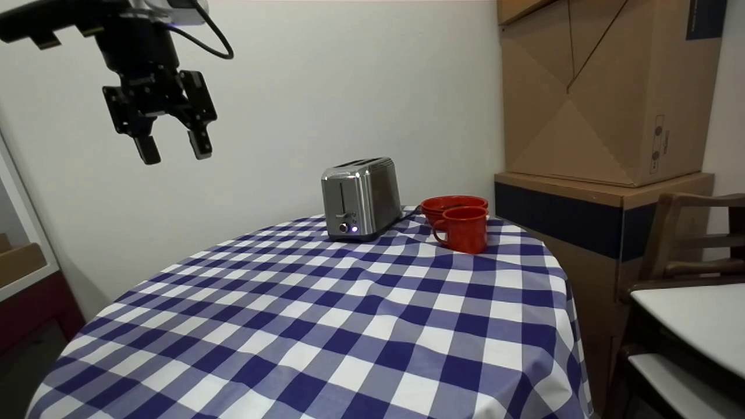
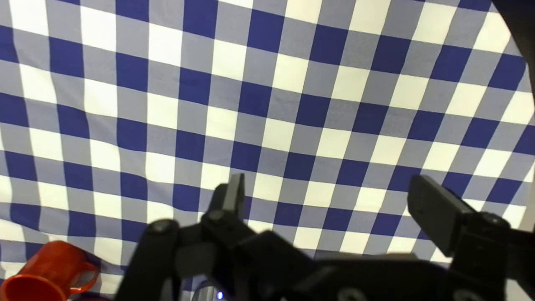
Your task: Push the lever of the toaster down
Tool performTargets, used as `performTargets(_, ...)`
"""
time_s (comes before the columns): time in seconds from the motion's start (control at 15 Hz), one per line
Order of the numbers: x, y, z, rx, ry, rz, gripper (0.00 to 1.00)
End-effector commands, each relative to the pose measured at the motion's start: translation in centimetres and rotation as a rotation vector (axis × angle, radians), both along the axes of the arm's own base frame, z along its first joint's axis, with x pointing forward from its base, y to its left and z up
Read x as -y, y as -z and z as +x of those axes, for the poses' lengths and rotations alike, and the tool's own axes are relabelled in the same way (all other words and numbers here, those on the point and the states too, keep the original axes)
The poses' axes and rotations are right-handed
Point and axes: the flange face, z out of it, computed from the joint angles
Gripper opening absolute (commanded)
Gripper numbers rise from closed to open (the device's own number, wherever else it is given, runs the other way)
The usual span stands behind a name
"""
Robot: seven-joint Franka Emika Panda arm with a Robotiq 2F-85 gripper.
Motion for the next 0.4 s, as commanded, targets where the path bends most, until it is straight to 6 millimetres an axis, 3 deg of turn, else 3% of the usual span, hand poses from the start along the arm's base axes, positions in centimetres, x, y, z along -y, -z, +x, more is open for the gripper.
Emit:
performTargets(0.0,0.27,-0.54,-0.57,0.011,0.015,0.0,1.0)
performTargets(0.33,0.59,-1.11,-1.53,0.027,0.029,0.0,1.0)
